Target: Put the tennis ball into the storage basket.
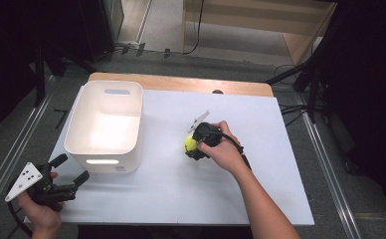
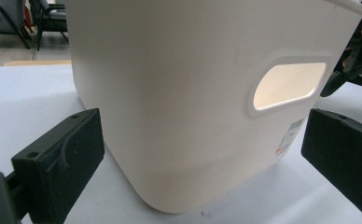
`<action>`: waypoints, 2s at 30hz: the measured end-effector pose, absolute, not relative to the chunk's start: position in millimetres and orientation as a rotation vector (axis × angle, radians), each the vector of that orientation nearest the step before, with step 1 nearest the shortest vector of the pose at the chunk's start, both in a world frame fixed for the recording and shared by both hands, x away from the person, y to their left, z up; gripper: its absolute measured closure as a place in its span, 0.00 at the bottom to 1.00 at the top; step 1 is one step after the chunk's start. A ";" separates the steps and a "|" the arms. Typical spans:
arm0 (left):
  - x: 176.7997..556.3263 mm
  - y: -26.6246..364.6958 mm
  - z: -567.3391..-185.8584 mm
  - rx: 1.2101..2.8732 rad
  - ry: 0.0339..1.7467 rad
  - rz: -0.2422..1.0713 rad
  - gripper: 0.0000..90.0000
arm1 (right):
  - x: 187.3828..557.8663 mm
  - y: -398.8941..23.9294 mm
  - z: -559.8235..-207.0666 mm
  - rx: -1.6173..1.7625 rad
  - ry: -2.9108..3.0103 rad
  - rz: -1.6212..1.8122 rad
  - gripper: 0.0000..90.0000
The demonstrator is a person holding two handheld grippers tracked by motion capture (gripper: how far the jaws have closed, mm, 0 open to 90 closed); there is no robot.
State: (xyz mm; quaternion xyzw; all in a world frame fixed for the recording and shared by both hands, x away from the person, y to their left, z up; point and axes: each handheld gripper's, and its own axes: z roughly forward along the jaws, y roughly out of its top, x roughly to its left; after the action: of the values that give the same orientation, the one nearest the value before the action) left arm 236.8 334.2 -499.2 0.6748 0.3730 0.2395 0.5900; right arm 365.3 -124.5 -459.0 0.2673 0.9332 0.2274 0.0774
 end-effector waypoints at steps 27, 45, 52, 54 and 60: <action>236.9 334.1 -499.3 1.570 0.868 0.558 0.00 | 375.0 -115.0 -421.6 0.732 2.825 0.686 0.26; 237.0 334.1 -499.2 1.568 0.868 0.556 0.00 | 383.1 -97.8 -391.7 0.670 2.853 0.708 0.26; 236.9 334.1 -499.2 1.568 0.868 0.555 0.00 | 386.3 -90.4 -380.6 0.635 2.856 0.722 0.27; 236.9 334.1 -499.2 1.568 0.868 0.555 0.00 | 387.1 -88.2 -378.2 0.636 2.860 0.721 0.27; 237.1 334.4 -499.2 1.568 0.866 0.554 0.00 | 391.5 -82.0 -370.2 0.604 2.863 0.739 0.27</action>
State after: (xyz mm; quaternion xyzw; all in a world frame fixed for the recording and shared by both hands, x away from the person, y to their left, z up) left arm 237.1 334.4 -499.2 0.6742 0.3722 0.2380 0.5918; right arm 391.5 -82.0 -370.2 0.1997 0.9469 0.2444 0.0617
